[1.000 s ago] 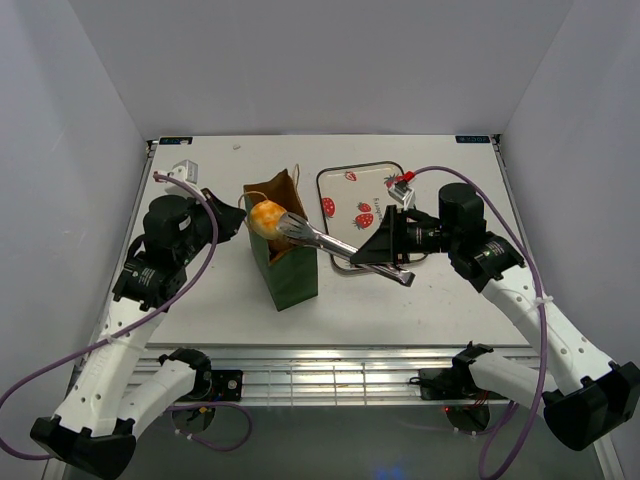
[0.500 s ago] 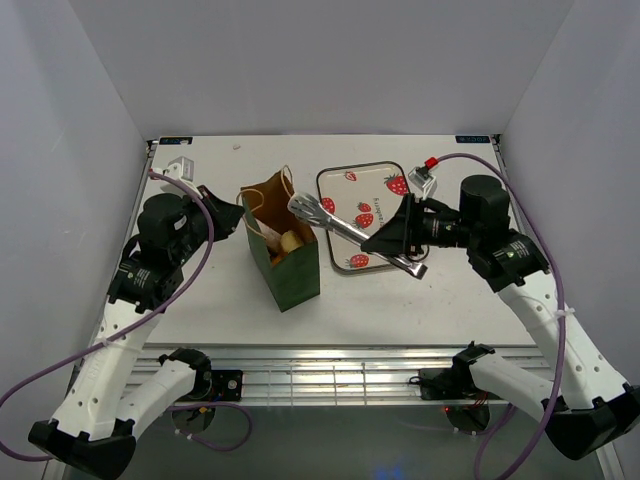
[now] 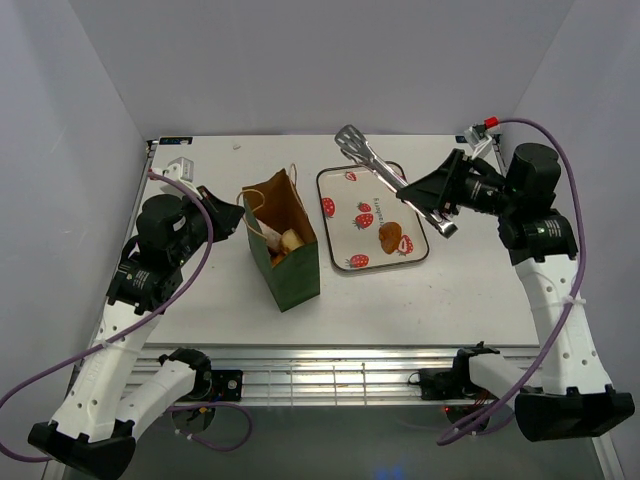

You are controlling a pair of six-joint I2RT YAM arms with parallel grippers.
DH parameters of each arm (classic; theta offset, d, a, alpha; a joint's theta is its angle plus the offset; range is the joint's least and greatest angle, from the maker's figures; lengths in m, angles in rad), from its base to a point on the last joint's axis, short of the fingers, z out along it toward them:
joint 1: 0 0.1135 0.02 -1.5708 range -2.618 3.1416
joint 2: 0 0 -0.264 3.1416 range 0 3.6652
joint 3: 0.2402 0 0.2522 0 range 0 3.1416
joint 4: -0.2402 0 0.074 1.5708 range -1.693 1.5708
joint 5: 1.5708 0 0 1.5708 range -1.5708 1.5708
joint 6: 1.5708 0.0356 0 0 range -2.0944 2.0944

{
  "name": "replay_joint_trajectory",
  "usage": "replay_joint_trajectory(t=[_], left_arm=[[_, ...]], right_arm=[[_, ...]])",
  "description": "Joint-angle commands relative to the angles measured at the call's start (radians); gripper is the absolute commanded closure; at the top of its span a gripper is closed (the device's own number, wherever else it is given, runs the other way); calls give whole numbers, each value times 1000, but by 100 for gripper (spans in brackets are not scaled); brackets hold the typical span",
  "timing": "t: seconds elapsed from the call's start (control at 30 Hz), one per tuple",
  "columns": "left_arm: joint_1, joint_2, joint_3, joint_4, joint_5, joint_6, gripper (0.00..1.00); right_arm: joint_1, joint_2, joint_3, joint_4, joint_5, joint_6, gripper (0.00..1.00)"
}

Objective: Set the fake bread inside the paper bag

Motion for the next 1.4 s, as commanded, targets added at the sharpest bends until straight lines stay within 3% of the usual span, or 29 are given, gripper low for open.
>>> replay_joint_trajectory(t=[0.0, 0.4, 0.77, 1.37], left_arm=[[5, -21, -5, 7, 22, 0, 100], [5, -37, -65, 59, 68, -1, 100], [5, -38, -118, 99, 102, -8, 100], [5, -31, -132, 107, 102, -11, 100]], right_arm=[[-54, 59, -29, 7, -5, -57, 48], [-238, 136, -372, -43, 126, -190, 50], [-269, 171, -408, -198, 432, -376, 50], [-251, 253, -460, -142, 303, -407, 51]])
